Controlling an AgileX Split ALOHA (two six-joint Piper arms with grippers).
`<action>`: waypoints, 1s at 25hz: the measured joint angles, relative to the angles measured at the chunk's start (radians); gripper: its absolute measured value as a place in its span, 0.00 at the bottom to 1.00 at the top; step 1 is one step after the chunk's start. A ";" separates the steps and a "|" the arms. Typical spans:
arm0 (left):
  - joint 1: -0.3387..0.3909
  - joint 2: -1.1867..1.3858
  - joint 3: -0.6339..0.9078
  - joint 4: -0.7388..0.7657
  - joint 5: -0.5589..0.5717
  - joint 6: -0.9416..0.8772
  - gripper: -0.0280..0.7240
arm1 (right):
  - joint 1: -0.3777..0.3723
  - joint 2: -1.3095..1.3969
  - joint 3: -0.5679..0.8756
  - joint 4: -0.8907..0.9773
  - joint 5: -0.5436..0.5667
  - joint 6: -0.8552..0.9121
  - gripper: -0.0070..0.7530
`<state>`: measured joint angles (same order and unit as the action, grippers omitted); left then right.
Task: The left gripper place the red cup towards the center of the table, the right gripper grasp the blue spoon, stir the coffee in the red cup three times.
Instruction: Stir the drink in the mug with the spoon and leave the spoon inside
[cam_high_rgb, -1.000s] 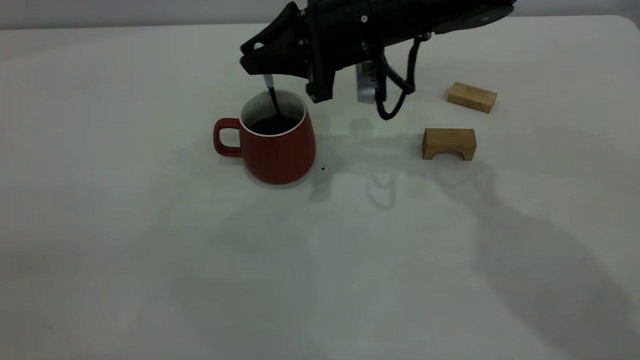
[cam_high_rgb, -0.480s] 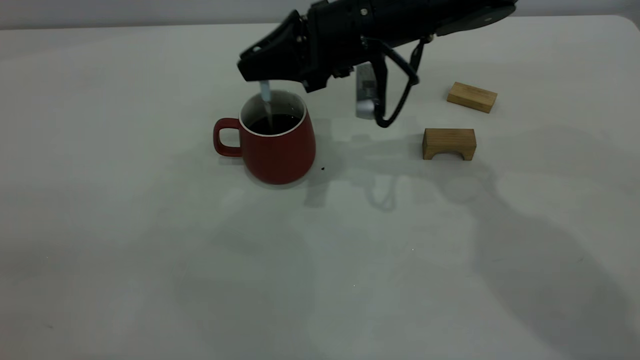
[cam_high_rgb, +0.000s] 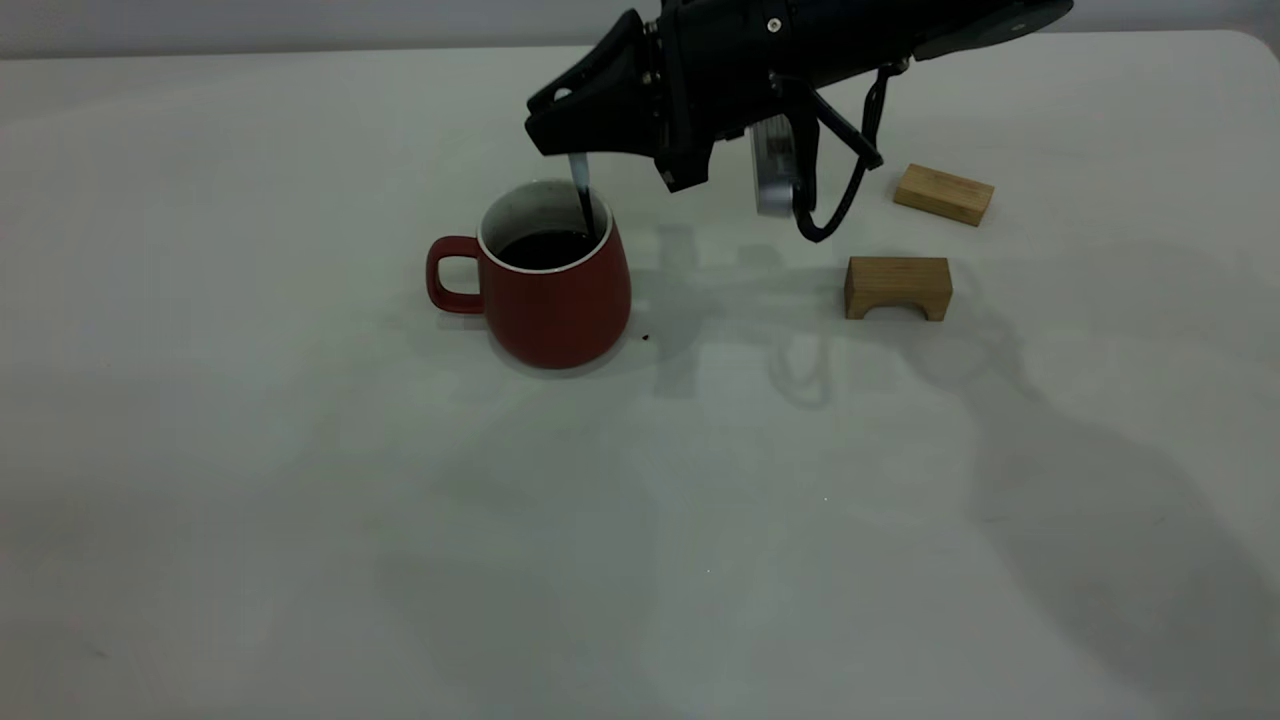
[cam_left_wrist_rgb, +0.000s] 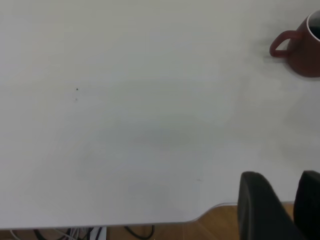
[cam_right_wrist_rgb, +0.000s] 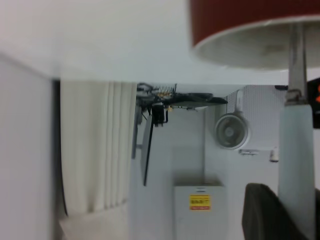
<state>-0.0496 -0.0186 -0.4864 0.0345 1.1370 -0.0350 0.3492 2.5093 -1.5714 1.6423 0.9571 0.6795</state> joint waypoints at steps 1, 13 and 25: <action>0.000 0.000 0.000 0.000 0.000 0.000 0.36 | 0.000 0.000 0.000 -0.007 0.001 0.046 0.15; 0.000 0.000 0.000 0.000 0.000 0.000 0.36 | 0.028 0.009 0.000 0.010 -0.008 0.201 0.15; 0.000 0.000 0.000 0.000 0.000 0.000 0.36 | 0.030 0.023 -0.002 -0.001 0.049 0.185 0.57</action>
<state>-0.0496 -0.0186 -0.4864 0.0345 1.1370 -0.0350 0.3795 2.5319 -1.5733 1.6409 1.0062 0.8643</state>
